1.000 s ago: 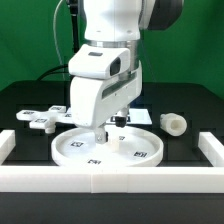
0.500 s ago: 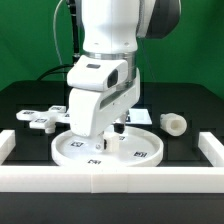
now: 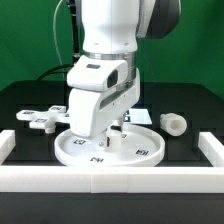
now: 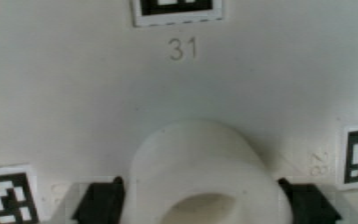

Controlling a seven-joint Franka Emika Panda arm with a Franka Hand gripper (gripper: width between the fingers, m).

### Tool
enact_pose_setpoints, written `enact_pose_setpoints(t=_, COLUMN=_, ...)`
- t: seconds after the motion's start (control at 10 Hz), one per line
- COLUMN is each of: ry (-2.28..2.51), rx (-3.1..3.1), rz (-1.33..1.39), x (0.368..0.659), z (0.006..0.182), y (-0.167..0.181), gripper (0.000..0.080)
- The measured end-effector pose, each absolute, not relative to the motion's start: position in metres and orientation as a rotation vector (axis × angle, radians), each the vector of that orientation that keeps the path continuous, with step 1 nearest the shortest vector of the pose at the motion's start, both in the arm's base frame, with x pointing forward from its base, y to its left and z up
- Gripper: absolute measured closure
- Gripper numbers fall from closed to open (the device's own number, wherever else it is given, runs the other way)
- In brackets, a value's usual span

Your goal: Assemble round table

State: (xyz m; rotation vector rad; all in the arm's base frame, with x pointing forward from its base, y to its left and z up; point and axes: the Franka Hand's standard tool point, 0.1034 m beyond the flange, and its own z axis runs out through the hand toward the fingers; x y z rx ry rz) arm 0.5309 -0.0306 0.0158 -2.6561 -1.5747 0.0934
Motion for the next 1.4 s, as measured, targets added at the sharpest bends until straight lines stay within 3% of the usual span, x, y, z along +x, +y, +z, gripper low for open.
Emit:
enact_pose_setpoints(t=0.6, ry=-1.579, rx=-2.654, rz=0.093, x=0.531, z=0.016, y=-0.029, gripper=0.0391)
enact_pose_setpoints(t=1.4, ry=-1.652, rx=-2.622, rz=0.032, x=0.565, z=0.016, y=0.025, gripper=0.0390)
